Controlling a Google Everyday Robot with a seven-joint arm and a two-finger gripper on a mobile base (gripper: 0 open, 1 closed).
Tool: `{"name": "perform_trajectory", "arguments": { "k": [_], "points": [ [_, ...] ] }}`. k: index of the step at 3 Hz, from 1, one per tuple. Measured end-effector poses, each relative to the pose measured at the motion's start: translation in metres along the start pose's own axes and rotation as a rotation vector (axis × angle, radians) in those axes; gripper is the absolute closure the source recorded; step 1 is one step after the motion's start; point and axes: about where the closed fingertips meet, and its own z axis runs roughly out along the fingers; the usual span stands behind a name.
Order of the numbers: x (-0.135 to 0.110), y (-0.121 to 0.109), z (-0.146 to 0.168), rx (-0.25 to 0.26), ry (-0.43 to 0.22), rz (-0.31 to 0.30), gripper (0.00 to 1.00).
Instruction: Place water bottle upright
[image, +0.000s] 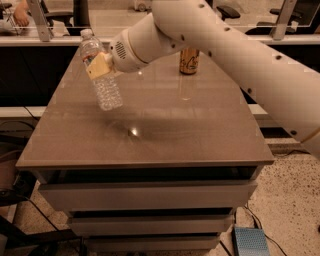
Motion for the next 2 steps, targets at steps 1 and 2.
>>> {"name": "perform_trajectory", "arguments": {
  "k": [1,2],
  "points": [
    [-0.0053,-0.0014,-0.0119,0.029,0.064,-0.06,1.0],
    [-0.0054,-0.002,-0.0128,0.029,0.066,-0.073,1.0]
  ]
}}
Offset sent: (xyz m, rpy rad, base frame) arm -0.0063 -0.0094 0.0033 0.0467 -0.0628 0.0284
